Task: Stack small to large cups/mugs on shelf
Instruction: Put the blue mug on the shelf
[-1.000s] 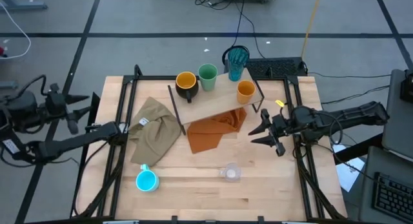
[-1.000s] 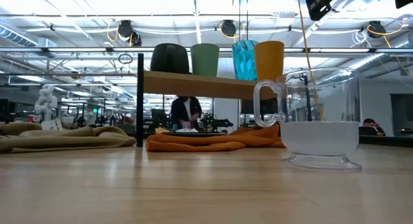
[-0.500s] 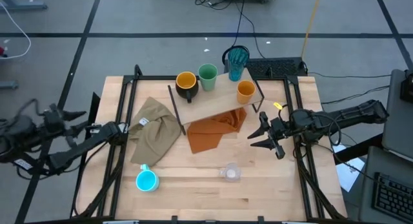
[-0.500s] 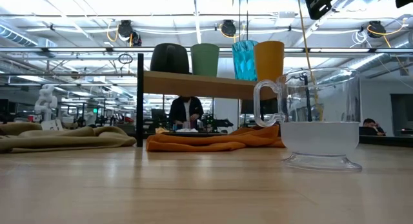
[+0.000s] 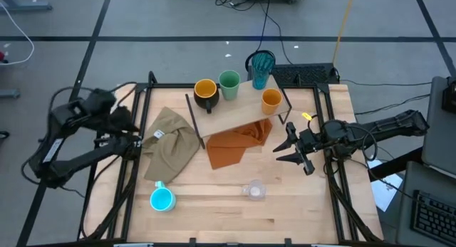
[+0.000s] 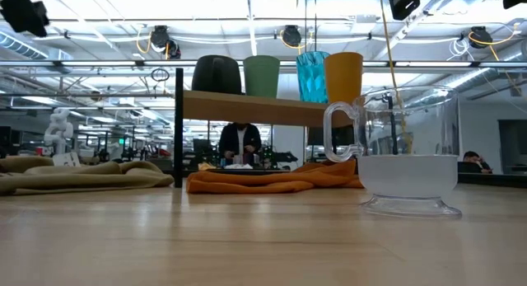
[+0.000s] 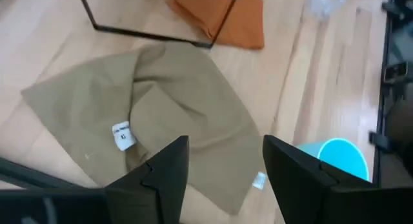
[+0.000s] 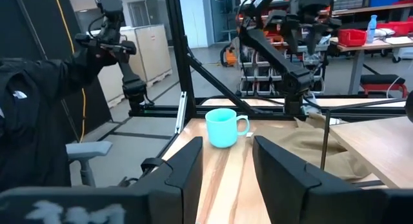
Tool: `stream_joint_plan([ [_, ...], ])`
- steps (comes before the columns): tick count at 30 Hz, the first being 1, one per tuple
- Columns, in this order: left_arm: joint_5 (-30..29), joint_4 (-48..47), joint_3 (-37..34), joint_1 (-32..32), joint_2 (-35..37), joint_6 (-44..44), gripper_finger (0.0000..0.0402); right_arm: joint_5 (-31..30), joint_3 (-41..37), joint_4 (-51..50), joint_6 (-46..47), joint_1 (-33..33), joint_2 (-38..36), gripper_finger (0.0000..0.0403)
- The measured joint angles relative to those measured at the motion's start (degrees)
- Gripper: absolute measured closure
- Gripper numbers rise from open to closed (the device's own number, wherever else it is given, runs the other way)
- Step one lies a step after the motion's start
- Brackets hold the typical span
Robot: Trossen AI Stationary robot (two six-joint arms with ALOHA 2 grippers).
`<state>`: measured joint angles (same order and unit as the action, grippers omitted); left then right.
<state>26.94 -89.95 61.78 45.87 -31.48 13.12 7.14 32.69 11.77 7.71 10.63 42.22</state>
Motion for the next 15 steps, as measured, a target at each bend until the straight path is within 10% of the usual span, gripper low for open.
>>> stream_joint_plan([
  [15,-8.94,1.71,0.28,-12.59,-11.79,-2.0,0.0202,-0.04,0.0,-0.44,-1.06,-0.02,-0.01,0.0275],
])
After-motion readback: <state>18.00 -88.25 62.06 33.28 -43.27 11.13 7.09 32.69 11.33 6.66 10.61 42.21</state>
